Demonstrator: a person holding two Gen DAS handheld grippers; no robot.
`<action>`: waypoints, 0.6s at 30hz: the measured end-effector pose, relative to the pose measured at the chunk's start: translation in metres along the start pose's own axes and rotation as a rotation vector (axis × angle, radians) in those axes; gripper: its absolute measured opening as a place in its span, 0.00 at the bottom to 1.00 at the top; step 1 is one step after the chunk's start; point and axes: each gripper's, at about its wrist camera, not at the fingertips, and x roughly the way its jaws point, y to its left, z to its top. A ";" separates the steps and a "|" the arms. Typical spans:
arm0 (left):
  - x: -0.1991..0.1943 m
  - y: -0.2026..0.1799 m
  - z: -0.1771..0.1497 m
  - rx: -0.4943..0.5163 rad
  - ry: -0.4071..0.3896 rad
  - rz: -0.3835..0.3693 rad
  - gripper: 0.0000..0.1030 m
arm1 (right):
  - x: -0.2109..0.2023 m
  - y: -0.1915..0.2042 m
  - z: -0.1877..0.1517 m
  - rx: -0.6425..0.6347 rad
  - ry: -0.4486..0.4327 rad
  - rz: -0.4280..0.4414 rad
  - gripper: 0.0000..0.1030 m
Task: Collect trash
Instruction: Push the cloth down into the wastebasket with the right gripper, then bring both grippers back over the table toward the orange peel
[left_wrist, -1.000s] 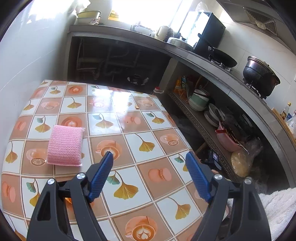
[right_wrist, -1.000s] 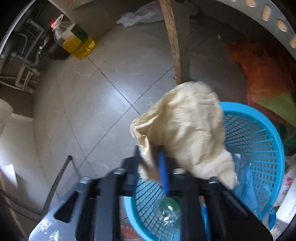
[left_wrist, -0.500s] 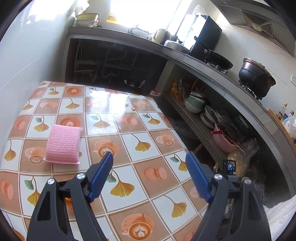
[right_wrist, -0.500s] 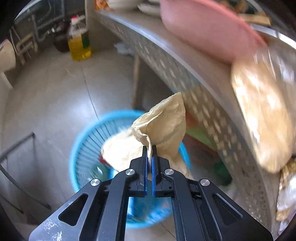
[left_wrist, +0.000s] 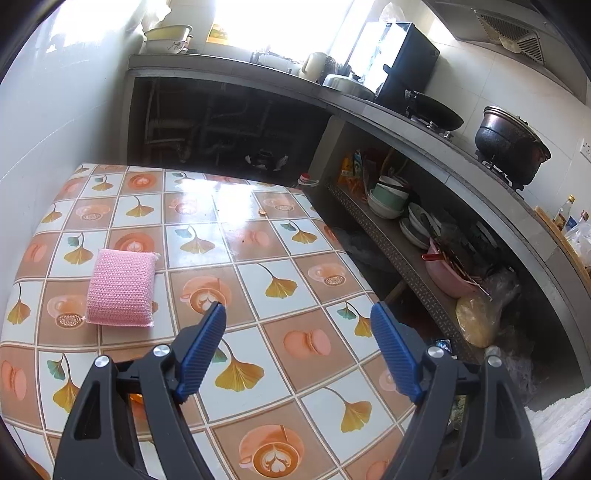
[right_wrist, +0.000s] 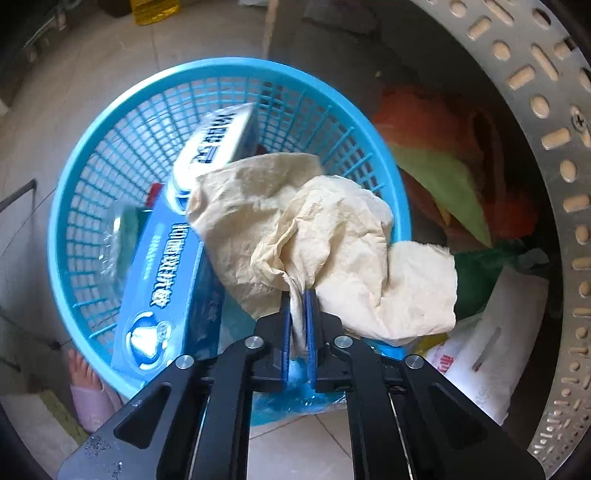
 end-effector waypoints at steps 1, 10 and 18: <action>0.000 0.000 0.000 0.000 0.000 -0.001 0.76 | -0.003 -0.001 -0.001 -0.004 -0.003 -0.003 0.20; -0.012 0.001 -0.007 -0.013 -0.025 -0.012 0.76 | -0.059 -0.003 -0.031 0.008 -0.087 0.023 0.52; -0.035 0.000 -0.014 -0.017 -0.055 -0.021 0.76 | -0.098 -0.006 -0.066 0.001 -0.143 0.018 0.60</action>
